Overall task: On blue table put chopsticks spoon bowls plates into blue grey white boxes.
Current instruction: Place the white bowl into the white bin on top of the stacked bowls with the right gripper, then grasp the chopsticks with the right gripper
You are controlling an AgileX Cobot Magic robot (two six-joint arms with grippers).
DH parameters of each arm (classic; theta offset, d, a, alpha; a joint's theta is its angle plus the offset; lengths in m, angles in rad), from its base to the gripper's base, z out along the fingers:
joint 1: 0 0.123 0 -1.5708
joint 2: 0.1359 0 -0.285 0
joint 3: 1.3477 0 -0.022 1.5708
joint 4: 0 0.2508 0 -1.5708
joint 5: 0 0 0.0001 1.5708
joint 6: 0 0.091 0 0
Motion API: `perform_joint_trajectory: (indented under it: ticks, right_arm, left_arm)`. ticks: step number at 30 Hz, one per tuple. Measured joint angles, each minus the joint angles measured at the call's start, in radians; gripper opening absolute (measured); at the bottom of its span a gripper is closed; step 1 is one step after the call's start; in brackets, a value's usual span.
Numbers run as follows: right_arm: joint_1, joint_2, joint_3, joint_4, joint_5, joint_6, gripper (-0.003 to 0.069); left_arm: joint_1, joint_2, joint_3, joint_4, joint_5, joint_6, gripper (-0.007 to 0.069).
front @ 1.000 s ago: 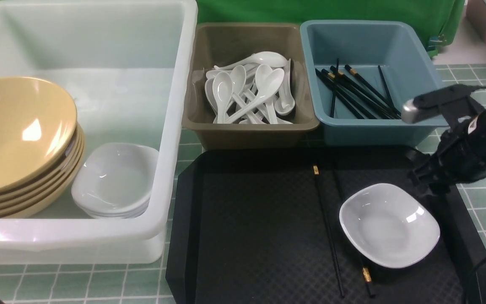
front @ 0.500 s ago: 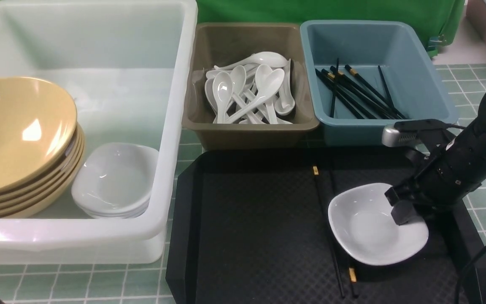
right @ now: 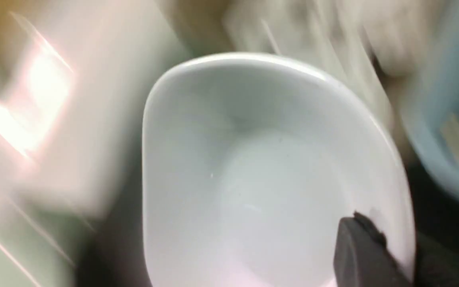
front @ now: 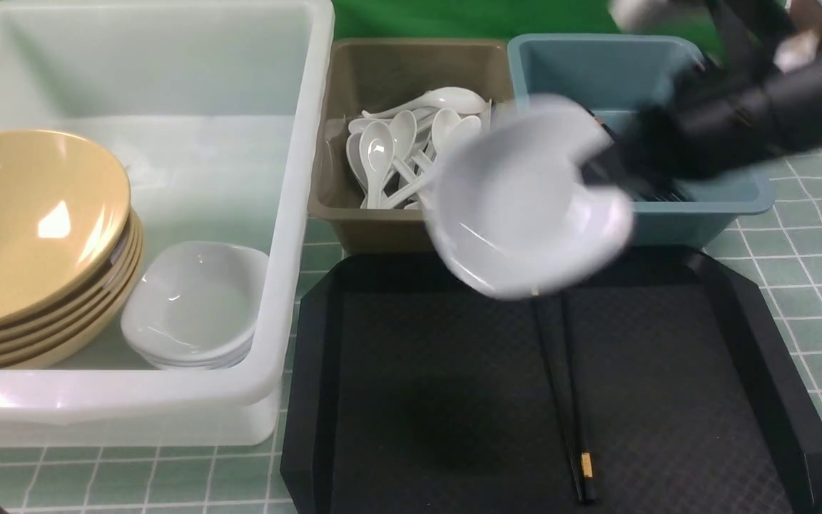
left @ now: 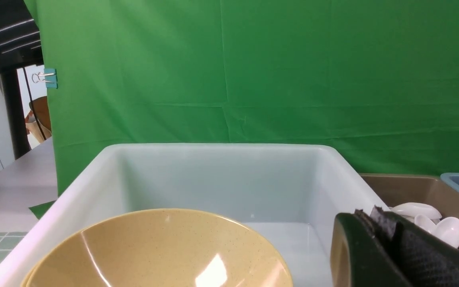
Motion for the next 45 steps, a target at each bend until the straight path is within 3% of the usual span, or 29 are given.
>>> perform_joint_trajectory:
  ticks: [3, 6, 11, 17, 27, 31, 32, 33, 35, 36, 37, 38, 39, 42, 45]
  right_arm:
    - [0.139, 0.103, -0.041, 0.259, -0.205, -0.152, 0.0067]
    - [0.219, 0.228, -0.110, 0.354, -0.275, -0.255, 0.0067]
    - [0.271, 0.444, -0.263, 0.381, -0.285, -0.292, 0.0067]
    - [0.266, 0.566, -0.372, 0.373, -0.233, -0.168, 0.0097]
    - [0.264, 0.572, -0.388, 0.353, -0.187, -0.130, 0.0432]
    - [0.245, 0.524, -0.386, 0.234, -0.071, -0.120, 0.0486]
    - [0.233, 0.481, -0.384, 0.097, 0.020, -0.061, 0.0486]
    - [0.230, 0.462, -0.384, 0.053, 0.047, -0.038, 0.0486]
    - [0.219, 0.369, -0.374, -0.344, 0.279, 0.177, 0.0469]
    - [0.219, 0.369, -0.374, -0.344, 0.279, 0.177, 0.0469]
    - [0.217, 0.346, -0.366, -0.420, 0.325, 0.214, 0.0465]
    - [0.200, 0.309, -0.312, -0.583, 0.435, 0.288, 0.0457]
    - [0.171, 0.287, -0.235, -0.636, 0.489, 0.319, 0.0450]
    - [0.118, 0.285, -0.073, -0.630, 0.478, 0.343, 0.0435]
    - [0.078, 0.302, 0.101, -0.603, 0.348, 0.394, 0.0404]
  left_arm:
    - [0.000, 0.000, 0.000, 0.000, 0.000, -0.010, 0.0005]
    - [0.000, 0.000, 0.000, 0.000, 0.000, -0.019, 0.0005]
    - [0.000, 0.000, 0.000, 0.000, 0.000, -0.023, 0.0005]
    - [0.000, 0.000, 0.000, 0.000, 0.000, -0.025, 0.0005]
    - [0.000, 0.000, 0.000, 0.000, -0.001, -0.026, 0.0005]
    - [0.000, 0.000, 0.000, 0.000, -0.001, -0.026, 0.0005]
    - [0.000, 0.000, 0.000, 0.000, -0.001, -0.026, 0.0005]
    - [0.000, 0.000, 0.000, 0.000, -0.001, -0.026, 0.0005]
    - [0.000, 0.000, 0.000, 0.000, -0.001, -0.026, 0.0005]
    - [0.000, 0.000, 0.000, 0.000, -0.001, -0.026, 0.0005]
    - [0.000, 0.000, 0.000, 0.000, -0.001, -0.026, 0.0005]
    - [0.000, 0.000, 0.000, 0.000, -0.003, -0.026, 0.0005]
    - [0.000, 0.000, 0.000, 0.000, -0.008, -0.026, 0.0005]
    - [0.000, 0.000, 0.000, 0.000, -0.014, -0.026, 0.0005]
    - [0.000, 0.000, 0.000, 0.000, -0.014, -0.026, 0.0005]
